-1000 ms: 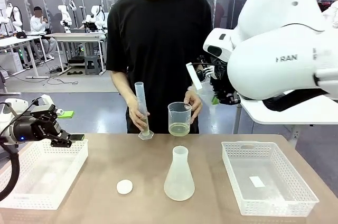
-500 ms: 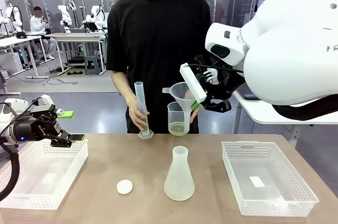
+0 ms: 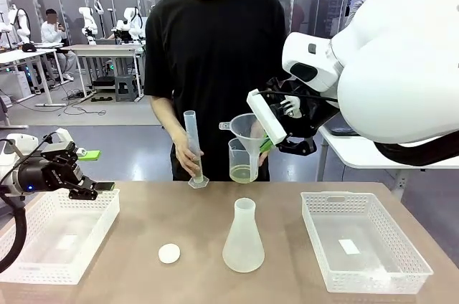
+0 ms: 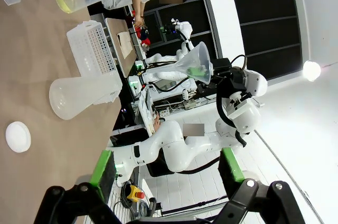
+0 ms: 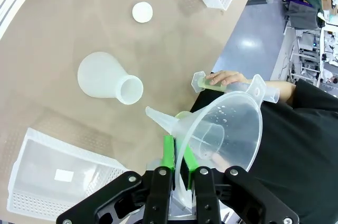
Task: Prepare the solutions needed for the experiment.
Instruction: Pick up the Plastic Funnel and insert it into the Big flask.
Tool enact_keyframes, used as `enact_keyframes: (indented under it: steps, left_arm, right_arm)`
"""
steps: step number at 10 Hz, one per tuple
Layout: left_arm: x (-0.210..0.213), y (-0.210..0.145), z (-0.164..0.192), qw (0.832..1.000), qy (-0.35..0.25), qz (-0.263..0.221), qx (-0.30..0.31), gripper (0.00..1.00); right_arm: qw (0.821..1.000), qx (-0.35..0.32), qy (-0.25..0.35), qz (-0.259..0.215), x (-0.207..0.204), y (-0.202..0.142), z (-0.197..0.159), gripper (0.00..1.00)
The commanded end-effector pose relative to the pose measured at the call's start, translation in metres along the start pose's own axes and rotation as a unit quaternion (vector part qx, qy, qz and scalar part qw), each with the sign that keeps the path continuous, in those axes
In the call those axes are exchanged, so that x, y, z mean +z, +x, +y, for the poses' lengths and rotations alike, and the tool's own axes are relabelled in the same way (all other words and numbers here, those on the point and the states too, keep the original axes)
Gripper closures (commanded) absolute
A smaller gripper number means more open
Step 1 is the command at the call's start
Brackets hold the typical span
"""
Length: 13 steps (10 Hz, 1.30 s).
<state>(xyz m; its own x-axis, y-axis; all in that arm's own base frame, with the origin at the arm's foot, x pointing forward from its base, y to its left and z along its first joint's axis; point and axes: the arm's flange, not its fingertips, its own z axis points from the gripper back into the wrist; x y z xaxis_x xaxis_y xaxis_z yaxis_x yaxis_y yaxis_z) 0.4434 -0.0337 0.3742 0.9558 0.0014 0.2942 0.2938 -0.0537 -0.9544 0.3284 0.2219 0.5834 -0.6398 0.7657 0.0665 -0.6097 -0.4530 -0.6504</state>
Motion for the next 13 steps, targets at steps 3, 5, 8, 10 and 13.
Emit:
enact_keyframes:
  steps: [3, 5, 8, 10, 13]
  left_arm:
    - [0.000, -0.001, -0.001, 1.000, -0.004, 0.001, -0.004, 0.00]
    - [0.000, -0.001, -0.001, 1.000, -0.004, 0.001, -0.004, 0.00]
    - [0.000, -0.001, -0.001, 1.000, -0.004, 0.001, -0.004, 0.00]
    - [0.000, -0.001, -0.001, 1.000, -0.004, 0.001, -0.004, 0.00]
    - [0.000, -0.001, -0.001, 1.000, -0.004, 0.001, -0.004, 0.00]
  right_arm:
    - [1.000, 0.001, 0.001, -0.024, -0.015, -0.004, 0.004, 0.95]
    - [0.999, 0.001, 0.000, -0.034, -0.026, -0.005, 0.007, 0.95]
    - [0.999, -0.014, 0.003, -0.044, -0.042, -0.012, 0.014, 0.95]
    - [0.999, -0.014, 0.003, -0.051, -0.053, -0.016, 0.016, 0.95]
    - [0.998, -0.021, 0.003, -0.060, -0.068, -0.022, 0.019, 0.95]
